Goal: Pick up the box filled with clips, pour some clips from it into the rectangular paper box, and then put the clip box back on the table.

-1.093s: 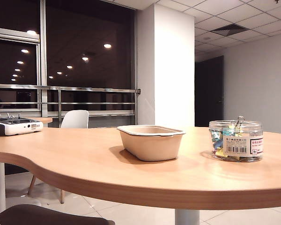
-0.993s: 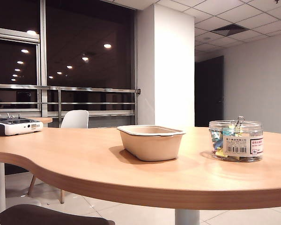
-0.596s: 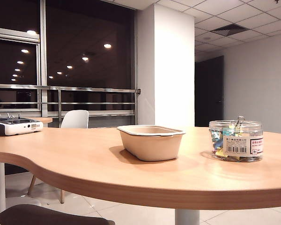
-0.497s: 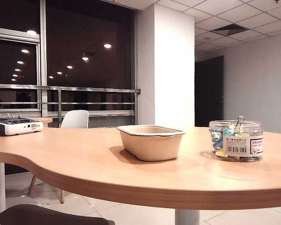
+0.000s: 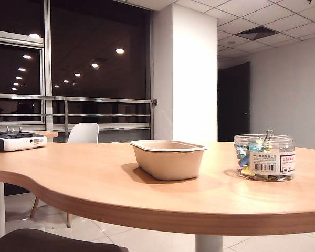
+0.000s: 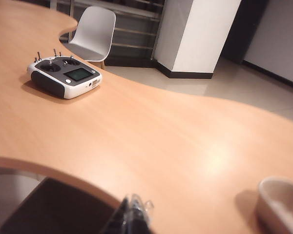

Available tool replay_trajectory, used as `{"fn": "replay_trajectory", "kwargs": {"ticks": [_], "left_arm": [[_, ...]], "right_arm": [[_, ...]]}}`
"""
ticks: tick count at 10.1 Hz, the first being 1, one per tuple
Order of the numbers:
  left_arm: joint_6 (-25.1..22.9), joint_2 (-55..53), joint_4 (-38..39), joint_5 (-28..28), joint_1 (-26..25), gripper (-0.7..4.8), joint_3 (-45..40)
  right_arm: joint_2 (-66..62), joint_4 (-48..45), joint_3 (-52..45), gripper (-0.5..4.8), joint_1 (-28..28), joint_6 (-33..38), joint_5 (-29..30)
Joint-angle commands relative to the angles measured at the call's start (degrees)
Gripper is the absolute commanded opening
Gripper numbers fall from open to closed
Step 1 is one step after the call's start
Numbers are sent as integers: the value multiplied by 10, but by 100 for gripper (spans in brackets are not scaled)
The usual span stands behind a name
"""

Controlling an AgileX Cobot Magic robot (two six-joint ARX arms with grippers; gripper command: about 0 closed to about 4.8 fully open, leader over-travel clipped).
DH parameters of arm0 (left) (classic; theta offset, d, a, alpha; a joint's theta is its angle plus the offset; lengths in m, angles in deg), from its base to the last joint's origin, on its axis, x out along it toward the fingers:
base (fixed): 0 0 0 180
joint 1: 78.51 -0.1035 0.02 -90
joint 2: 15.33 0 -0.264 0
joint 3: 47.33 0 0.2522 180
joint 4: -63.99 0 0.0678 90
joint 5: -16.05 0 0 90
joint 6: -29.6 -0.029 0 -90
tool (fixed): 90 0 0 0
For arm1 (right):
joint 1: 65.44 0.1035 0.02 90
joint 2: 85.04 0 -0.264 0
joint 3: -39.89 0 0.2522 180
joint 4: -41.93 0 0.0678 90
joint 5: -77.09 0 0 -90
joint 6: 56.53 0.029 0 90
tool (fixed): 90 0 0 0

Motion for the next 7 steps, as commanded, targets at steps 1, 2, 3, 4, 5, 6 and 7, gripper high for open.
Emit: {"fn": "replay_trajectory", "kwargs": {"ticks": [1, 2, 3, 4, 5, 6, 7], "left_arm": [[57, -122, -18, -13, 0, -6, 110], [64, -143, -24, -21, 0, -6, 128], [79, -218, -33, -43, 1, -5, 197], [84, -256, -24, -47, 1, -5, 235], [84, -289, -14, -47, 1, -5, 268], [73, -467, 103, -137, 1, -5, 461], [62, -534, 125, -199, 21, -5, 515]], "right_arm": [[-144, -5, 136, -2, 1, 16, -5], [-169, -3, 160, -2, 1, 17, -5], [-249, 17, 240, -2, 1, 17, 19], [-293, 40, 287, -2, 1, 17, 32], [-330, 66, 329, -2, 1, 17, 43], [-522, 248, 546, -1, 0, 16, 65], [-589, 274, 582, -1, 0, 16, 107]]}}
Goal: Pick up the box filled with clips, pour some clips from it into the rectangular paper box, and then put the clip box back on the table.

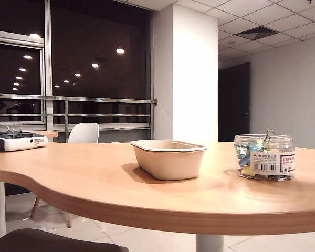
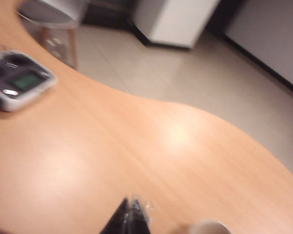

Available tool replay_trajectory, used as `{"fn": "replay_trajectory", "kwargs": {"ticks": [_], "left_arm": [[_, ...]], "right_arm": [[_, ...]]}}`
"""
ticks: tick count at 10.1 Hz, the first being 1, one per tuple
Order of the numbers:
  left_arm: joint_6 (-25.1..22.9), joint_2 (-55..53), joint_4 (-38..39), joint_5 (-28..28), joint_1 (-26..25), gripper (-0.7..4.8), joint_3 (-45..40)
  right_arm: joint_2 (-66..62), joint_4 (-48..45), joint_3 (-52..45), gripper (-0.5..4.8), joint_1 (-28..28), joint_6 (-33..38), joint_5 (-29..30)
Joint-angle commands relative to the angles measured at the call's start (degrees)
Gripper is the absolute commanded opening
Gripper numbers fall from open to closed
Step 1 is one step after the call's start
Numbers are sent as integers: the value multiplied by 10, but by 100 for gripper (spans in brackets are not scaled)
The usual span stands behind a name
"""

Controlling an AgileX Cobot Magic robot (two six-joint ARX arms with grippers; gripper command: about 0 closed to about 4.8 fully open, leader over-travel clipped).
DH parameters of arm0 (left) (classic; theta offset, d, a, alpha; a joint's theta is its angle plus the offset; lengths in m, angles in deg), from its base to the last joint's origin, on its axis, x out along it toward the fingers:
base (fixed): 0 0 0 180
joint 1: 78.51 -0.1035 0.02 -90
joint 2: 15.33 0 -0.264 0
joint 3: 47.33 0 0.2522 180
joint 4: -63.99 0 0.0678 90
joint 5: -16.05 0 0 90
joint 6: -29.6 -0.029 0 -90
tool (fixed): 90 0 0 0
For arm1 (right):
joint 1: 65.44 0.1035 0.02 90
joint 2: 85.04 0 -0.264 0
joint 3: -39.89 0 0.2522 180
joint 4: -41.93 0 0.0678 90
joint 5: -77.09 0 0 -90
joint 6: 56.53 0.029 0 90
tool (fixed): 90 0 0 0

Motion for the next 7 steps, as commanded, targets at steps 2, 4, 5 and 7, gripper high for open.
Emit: {"fn": "replay_trajectory", "kwargs": {"ticks": [2, 4, 5, 7], "left_arm": [[-49, -115, 47, -112, 52, -6, 88], [-57, -141, 49, -141, 85, -5, 94], [-72, -173, 52, -141, 153, 131, 94], [-72, -189, 53, -136, 191, 334, 94]], "right_arm": [[-114, 71, 53, -1, 0, 2, 89], [-158, 113, 53, -1, 0, 2, 129], [-227, 177, 53, 0, 0, -9, 135], [-321, 271, 52, 335, 0, -70, 176]]}}
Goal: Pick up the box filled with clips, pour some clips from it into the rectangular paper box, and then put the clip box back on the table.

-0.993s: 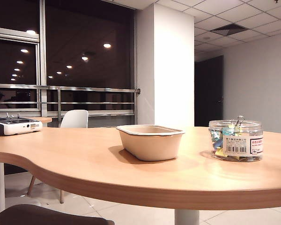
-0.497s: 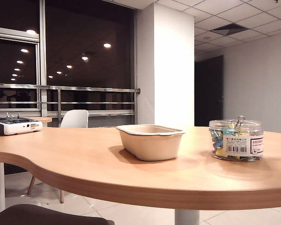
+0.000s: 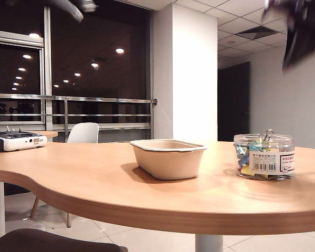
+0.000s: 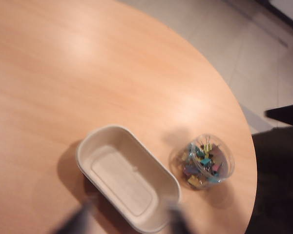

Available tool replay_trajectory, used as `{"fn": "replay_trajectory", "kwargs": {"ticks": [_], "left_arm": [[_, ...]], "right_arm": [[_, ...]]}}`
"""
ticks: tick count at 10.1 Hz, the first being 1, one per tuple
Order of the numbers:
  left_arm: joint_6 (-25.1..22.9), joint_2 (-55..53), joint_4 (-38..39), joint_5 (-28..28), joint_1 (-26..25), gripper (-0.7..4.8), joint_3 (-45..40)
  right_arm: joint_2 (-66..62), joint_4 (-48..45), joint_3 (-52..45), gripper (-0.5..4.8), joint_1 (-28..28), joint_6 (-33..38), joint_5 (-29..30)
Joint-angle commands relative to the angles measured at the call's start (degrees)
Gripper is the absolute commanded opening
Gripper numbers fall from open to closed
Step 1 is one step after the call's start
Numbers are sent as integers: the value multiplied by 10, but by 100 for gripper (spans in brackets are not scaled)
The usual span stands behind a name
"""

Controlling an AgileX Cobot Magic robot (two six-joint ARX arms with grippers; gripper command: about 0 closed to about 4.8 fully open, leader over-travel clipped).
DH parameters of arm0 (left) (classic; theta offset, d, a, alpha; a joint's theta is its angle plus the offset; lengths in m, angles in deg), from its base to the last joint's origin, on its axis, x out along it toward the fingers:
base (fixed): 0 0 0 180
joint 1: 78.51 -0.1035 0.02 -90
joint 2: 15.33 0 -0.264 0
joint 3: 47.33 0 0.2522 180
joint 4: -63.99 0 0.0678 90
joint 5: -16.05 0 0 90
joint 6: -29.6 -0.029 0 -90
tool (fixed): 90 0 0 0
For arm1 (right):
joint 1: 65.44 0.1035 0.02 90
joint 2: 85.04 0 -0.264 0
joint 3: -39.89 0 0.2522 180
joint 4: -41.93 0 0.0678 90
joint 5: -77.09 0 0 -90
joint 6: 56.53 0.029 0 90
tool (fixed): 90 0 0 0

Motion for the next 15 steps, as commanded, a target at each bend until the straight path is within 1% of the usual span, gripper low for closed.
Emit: {"fn": "replay_trajectory", "kwargs": {"ticks": [1, 2, 3, 5, 6, 7, 8, 9, 10, 11, 12, 14, 15], "left_arm": [[-5, -5, -6, 10, 24, 334, 2], [-5, -6, -5, 10, 24, 333, 2], [-5, -6, -4, 10, 24, 333, 2], [-23, -7, 7, 15, 24, 333, 2], [-26, -8, 10, 21, 24, 333, 2], [-47, -12, 26, 26, 24, 324, 2], [-96, -30, 61, 46, 25, 246, 2], [-95, -37, 67, 46, 25, 246, 2], [-95, -40, 61, 49, 25, 169, 2], [-96, -40, 52, 49, 25, 0, 2], [-103, -40, 47, 49, 25, -6, 2], [-103, -40, 36, 49, 25, -6, 2], [-103, -40, 34, 49, 25, -6, 2]], "right_arm": [[-78, 90, 1, 335, 0, -57, 38], [-114, 100, 1, 321, 0, -57, 27], [-117, 100, 1, 306, 0, -57, 22], [-121, 67, 0, 301, 0, -57, -21], [-121, 59, 0, 301, 0, -57, -22], [-121, 40, 0, 301, 0, -57, -21], [-128, 30, 0, 301, 2, -57, -19], [-132, 35, 0, 301, 2, -57, -18], [-146, 36, -4, 301, 2, -57, -18], [-158, 33, -5, 301, 2, -57, -17], [-174, 31, -6, 301, 2, -57, -18], [-186, 24, -6, 298, 2, -57, -19], [-188, 24, -6, 271, 2, -56, -20]]}}
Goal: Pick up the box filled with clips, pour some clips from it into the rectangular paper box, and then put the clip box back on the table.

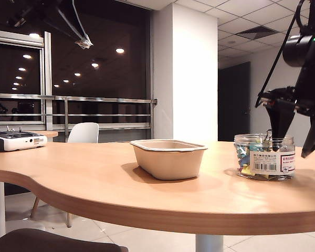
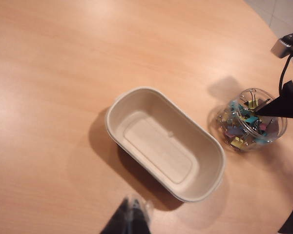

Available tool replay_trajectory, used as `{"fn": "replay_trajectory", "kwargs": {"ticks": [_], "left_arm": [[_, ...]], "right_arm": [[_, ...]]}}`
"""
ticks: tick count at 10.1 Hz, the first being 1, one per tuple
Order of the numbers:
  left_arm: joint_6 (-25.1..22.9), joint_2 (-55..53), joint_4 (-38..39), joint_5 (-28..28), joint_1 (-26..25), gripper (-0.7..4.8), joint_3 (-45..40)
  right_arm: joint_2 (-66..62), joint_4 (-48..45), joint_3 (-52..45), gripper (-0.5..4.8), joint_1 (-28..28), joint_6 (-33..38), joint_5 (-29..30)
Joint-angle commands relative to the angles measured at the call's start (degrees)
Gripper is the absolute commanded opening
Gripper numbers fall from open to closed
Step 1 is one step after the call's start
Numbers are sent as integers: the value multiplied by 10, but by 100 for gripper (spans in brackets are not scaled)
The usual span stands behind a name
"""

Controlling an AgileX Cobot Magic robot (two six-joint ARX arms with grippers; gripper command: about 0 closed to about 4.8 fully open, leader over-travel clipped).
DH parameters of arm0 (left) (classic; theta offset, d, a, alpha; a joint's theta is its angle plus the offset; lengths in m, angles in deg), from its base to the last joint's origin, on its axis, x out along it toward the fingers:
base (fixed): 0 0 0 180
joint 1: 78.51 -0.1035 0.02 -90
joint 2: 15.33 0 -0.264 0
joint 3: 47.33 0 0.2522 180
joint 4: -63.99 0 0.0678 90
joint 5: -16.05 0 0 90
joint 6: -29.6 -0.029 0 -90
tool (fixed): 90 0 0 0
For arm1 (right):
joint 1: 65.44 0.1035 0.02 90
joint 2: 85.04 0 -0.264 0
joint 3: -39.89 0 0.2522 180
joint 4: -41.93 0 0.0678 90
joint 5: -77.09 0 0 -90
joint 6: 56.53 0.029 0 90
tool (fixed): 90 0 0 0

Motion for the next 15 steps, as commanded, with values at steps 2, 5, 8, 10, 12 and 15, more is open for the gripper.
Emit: {"fn": "replay_trajectory", "kwargs": {"ticks": [2, 5, 8, 10, 12, 15], "left_arm": [[-2, 2, -20, 0, 1, -6, 2], [-2, 2, -20, 0, 1, -6, 2], [-2, 2, -20, 0, 1, -6, 2], [-1, 2, -20, 0, 1, -6, 2], [-1, 2, -19, 0, 1, -6, 2], [-1, 2, -20, 0, 1, -6, 2]], "right_arm": [[-1, -7, 1, 202, 1, 0, -1], [-2, -17, 1, 130, 2, 0, 0], [-13, -27, 1, 111, 25, 0, -18], [-16, -27, 1, 96, 34, 0, -22], [-15, -30, 1, 30, 37, 0, -22], [-15, -26, 14, -1, 37, 0, -22]]}}
